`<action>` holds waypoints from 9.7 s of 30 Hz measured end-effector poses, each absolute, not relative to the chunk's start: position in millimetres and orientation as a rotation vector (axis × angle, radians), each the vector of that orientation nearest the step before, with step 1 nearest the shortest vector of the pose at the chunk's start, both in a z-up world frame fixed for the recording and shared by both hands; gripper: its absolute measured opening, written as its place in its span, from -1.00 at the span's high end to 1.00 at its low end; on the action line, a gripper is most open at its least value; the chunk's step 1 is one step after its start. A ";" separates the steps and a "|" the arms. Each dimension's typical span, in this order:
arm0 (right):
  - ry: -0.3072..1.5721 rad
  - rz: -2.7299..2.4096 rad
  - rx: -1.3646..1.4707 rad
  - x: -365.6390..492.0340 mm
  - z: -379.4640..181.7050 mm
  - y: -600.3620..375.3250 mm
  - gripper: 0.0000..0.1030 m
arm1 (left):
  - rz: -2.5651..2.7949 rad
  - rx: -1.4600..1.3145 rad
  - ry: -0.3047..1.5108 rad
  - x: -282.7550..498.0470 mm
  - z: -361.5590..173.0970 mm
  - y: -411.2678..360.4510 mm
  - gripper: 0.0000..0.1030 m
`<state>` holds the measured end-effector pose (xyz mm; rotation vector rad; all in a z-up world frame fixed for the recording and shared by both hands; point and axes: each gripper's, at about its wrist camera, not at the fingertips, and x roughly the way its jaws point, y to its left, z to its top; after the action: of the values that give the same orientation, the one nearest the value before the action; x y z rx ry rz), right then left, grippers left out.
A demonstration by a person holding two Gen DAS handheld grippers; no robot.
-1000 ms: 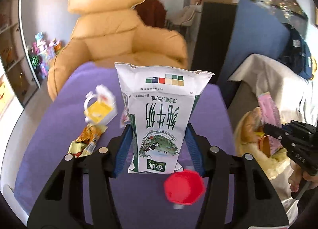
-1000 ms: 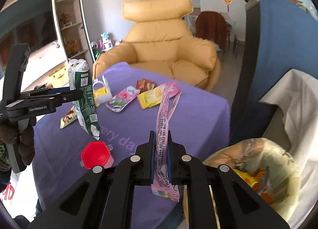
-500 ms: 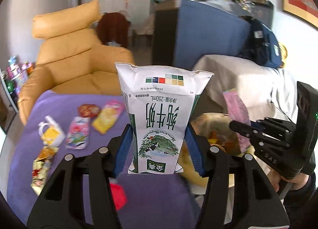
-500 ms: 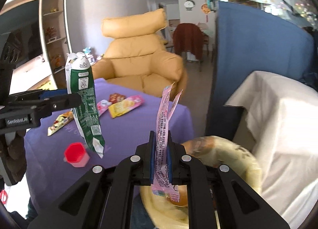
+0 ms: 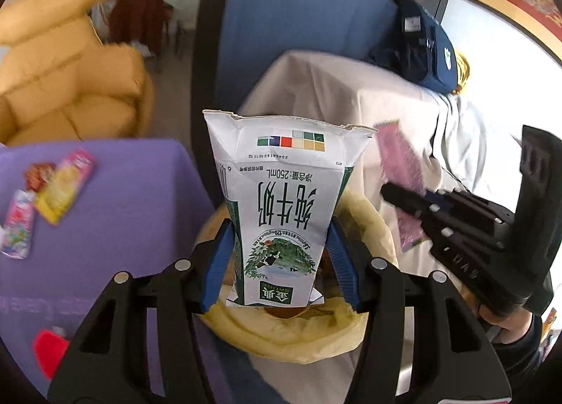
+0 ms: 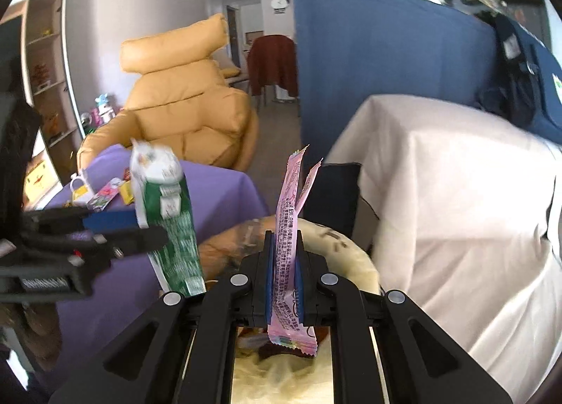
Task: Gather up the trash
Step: 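Carry the milk carton and pink wrapper over the bin with both tools, then open both tools over the bin to drop the carton and pink wrapper, then grasp the yellow snack bag with the left tool while the right tool approaches a red snack packet, then grasp the red snack packet with the right tool, then carry the yellow snack bag and red packet over the bin with both tools, then open the left tool over the bin to drop the yellow snack bag, then open the right tool over the bin to drop the red packet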
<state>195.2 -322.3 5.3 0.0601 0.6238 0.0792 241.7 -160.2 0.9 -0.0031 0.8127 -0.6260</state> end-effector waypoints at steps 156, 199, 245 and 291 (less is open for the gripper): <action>0.904 0.679 -0.194 347.5 -78.9 9.1 0.62 | -0.072 -0.348 0.800 233.6 -65.6 207.4 0.18; 0.623 0.418 -0.061 205.8 17.8 -175.8 0.62 | -0.308 -0.061 0.641 184.3 41.7 8.0 0.18; 0.731 0.082 0.134 204.7 -47.6 -359.0 0.62 | -0.738 -0.204 0.879 276.8 -53.6 -180.5 -0.28; 0.915 0.120 0.125 216.5 -50.3 -288.8 -0.14 | -0.478 -0.180 0.727 219.4 -17.6 -15.0 -0.49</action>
<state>216.5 -288.8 -50.3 0.1251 0.9150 0.1196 219.4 -15.0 -17.6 -0.1802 0.7266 -0.4780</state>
